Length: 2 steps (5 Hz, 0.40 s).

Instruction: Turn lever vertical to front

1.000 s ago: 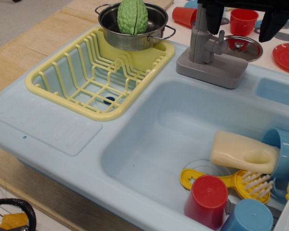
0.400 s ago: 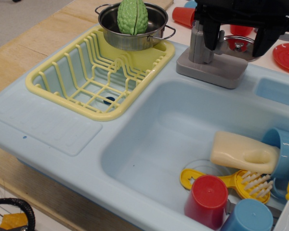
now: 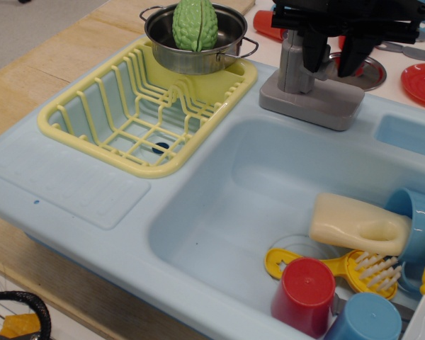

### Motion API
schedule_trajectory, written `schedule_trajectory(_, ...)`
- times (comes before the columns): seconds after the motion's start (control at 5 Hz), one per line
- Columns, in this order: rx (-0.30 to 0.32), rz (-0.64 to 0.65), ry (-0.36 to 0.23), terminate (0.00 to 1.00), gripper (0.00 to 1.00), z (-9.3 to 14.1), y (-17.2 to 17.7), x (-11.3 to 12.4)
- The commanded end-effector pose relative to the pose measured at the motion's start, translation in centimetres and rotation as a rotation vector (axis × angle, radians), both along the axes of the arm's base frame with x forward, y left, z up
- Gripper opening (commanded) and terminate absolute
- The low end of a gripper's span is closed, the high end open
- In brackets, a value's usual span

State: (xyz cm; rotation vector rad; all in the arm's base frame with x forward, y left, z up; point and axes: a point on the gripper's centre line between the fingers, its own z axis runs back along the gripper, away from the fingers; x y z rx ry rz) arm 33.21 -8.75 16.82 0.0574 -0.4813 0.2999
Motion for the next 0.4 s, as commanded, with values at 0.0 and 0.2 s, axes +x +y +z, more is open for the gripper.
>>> schedule_trajectory(0.0,-0.028,0.005,-0.069,0.00,0.00,1.5,0.4,-0.1)
schedule_trajectory(0.2,-0.055,0.039,-0.089,0.00,0.00,1.3,0.5,-1.3)
